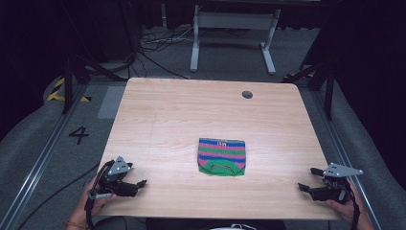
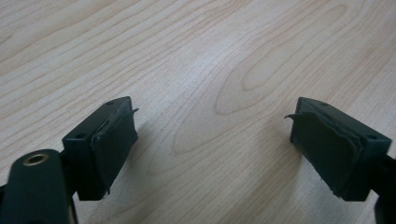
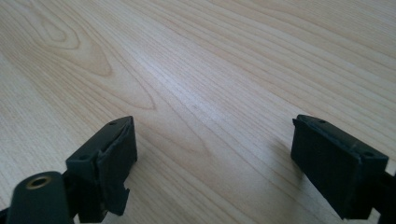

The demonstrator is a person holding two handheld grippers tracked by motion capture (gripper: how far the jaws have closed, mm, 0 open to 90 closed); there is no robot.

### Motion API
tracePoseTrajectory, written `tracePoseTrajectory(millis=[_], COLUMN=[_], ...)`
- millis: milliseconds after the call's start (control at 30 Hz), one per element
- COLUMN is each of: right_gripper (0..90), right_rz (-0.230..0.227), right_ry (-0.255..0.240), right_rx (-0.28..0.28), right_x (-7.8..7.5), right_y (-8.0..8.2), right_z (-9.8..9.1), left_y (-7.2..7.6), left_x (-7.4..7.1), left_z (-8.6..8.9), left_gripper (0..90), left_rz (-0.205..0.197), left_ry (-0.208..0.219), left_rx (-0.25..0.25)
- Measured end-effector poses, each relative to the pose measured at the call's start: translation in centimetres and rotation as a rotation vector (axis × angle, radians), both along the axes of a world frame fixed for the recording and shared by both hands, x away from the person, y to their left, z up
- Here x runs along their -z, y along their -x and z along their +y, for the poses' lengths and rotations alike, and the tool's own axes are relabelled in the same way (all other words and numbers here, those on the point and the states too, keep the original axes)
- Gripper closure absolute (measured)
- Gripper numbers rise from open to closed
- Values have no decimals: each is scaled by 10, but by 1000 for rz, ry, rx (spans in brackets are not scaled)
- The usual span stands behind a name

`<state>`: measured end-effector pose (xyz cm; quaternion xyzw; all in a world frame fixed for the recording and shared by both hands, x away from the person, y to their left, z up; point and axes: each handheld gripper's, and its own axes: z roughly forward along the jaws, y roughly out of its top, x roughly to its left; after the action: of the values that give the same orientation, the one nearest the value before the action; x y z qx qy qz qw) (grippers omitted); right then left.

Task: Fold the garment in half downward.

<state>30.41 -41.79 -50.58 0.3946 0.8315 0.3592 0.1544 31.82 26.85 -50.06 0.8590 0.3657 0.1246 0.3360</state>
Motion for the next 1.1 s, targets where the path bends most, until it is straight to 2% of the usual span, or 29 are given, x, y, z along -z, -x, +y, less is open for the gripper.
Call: tracePoseTrajectory(millis=[233, 500, 1100], right_gripper=[131, 131, 131], right_rz=[3, 3, 3], right_ry=[2, 2, 2], right_rx=[16, 16, 16], right_x=[0, 0, 0], right_y=[0, 0, 0], right_z=[1, 1, 1], left_y=[-3, -5, -5], left_x=[1, 1, 1], left_z=[-2, -3, -3], left_gripper=[61, 2, 0], left_rz=[8, 27, 26], left_ry=[-20, -24, -24], left_rx=[-36, -59, -59])
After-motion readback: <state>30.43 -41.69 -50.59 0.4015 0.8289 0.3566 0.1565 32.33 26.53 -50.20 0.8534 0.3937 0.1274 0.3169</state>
